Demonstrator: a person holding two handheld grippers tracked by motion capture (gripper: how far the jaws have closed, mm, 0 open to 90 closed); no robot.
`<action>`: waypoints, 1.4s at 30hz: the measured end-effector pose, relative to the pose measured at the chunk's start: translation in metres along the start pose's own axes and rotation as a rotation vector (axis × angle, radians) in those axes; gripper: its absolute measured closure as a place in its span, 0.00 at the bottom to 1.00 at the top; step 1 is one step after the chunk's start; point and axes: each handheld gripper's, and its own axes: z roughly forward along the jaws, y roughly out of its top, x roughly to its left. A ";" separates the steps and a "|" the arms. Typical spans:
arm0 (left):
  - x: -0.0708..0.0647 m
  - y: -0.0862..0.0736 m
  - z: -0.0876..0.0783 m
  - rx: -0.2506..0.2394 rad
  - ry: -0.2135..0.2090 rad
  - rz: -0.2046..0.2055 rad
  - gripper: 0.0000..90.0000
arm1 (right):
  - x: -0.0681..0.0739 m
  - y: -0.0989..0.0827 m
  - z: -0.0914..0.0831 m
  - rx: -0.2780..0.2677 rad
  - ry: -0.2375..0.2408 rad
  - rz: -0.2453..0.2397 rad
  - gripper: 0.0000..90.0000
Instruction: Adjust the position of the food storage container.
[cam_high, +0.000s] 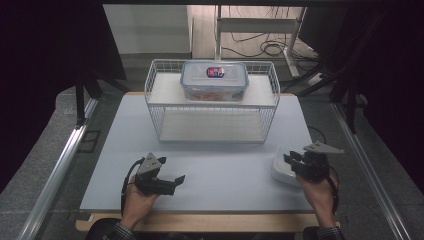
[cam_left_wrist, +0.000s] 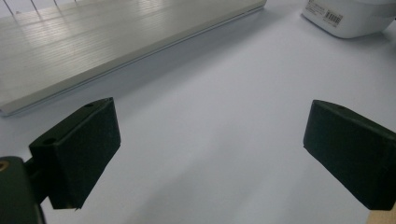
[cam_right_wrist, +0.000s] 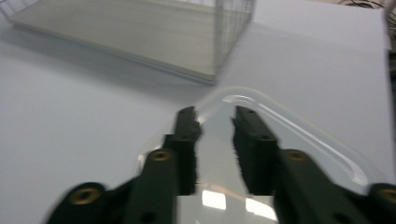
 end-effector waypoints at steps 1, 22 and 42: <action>0.000 0.000 0.000 0.002 -0.002 -0.001 0.04 | -0.006 -0.001 -0.004 0.002 -0.012 0.003 0.95; 0.005 -0.003 0.006 0.036 -0.031 -0.038 0.04 | -0.055 -0.025 -0.006 0.086 -0.176 0.090 0.99; 0.003 -0.004 0.013 0.071 -0.042 -0.034 0.04 | 0.011 -0.008 0.033 0.109 0.057 0.001 0.99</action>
